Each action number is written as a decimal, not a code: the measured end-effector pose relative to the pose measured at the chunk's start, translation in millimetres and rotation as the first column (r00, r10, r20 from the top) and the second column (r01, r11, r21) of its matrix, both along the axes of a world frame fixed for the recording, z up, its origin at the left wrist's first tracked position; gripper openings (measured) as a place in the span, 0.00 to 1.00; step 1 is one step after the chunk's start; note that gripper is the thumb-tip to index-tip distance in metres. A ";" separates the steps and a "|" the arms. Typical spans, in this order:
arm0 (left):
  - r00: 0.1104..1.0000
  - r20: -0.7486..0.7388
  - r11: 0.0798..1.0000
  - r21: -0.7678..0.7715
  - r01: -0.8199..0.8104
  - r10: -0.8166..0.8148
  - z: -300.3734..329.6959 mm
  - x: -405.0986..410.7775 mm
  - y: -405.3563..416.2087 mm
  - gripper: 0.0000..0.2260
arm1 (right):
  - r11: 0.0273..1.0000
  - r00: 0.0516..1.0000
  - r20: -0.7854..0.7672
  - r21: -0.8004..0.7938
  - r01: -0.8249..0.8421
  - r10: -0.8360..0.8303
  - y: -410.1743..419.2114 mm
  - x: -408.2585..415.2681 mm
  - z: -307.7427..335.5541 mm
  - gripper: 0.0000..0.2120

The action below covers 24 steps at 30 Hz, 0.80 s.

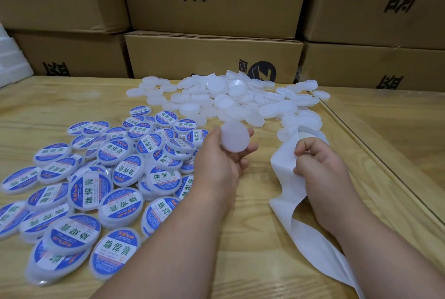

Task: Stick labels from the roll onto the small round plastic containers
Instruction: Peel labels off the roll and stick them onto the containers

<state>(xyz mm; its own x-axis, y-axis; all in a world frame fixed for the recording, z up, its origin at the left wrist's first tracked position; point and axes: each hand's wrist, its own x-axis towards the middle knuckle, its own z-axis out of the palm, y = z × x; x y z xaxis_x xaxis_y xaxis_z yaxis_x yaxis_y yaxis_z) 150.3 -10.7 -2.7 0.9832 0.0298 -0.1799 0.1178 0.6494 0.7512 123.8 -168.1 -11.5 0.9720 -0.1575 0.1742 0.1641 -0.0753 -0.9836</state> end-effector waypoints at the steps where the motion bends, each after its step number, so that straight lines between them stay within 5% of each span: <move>1: 1.000 -0.006 0.999 -0.030 0.016 -0.016 1.3 -0.3 0.2 0.21 | 1.000 1.000 0.004 -0.015 -0.011 0.011 0.7 -0.2 -0.1 0.07; 12: 0.987 0.139 0.899 0.437 0.011 -0.080 -14.2 -3.1 -10.4 0.03 | 0.992 0.992 0.073 -0.075 -0.100 0.106 4.1 -3.5 -1.7 0.03; 16: 0.945 0.208 0.610 0.792 -0.013 -0.250 -18.6 -8.5 -11.7 0.09 | 0.990 0.984 0.116 -0.068 -0.126 0.133 3.3 -6.3 0.2 0.03; 18: 0.922 0.230 0.547 0.837 -0.023 -0.313 -20.2 -10.0 -12.8 0.08 | 0.989 0.983 0.125 -0.068 -0.128 0.135 2.8 -7.1 0.5 0.04; 24: 0.958 0.206 0.730 0.683 0.005 -0.200 -11.5 -14.3 -14.2 0.13 | 0.999 0.997 0.071 0.009 -0.039 0.038 2.0 -4.5 -2.9 0.07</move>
<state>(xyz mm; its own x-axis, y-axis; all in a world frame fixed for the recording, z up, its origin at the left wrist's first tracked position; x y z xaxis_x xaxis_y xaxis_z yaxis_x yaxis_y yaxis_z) 136.0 -24.9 -14.1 0.9936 -0.0573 0.0973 -0.0997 -0.0398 0.9942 119.2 -166.0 -14.4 0.9627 -0.1222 0.2413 0.2359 -0.0571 -0.9701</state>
